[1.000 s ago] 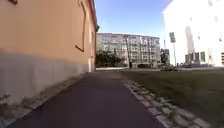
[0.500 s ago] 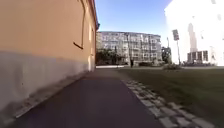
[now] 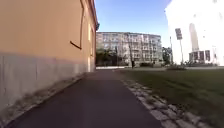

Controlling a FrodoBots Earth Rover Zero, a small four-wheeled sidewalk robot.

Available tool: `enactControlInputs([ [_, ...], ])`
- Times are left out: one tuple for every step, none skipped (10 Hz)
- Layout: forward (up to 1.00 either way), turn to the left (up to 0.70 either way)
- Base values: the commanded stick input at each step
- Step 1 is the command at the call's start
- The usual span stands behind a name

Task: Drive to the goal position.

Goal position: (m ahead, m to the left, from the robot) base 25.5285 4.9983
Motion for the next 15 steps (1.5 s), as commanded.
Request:
enactControlInputs([
  [0.70,0.00],
  [0.70,0.00],
  [0.70,0.00],
  [0.70,0.00],
  [0.70,0.00],
  [0.70,0.00],
  [0.70,0.00],
  [0.70,0.00],
  [0.70,0.00],
  [0.70,0.00],
  [0.70,0.00],
  [0.70,0.00],
  [0.70,0.00],
  [0.70,0.00],
  [0.70,0.00],
])
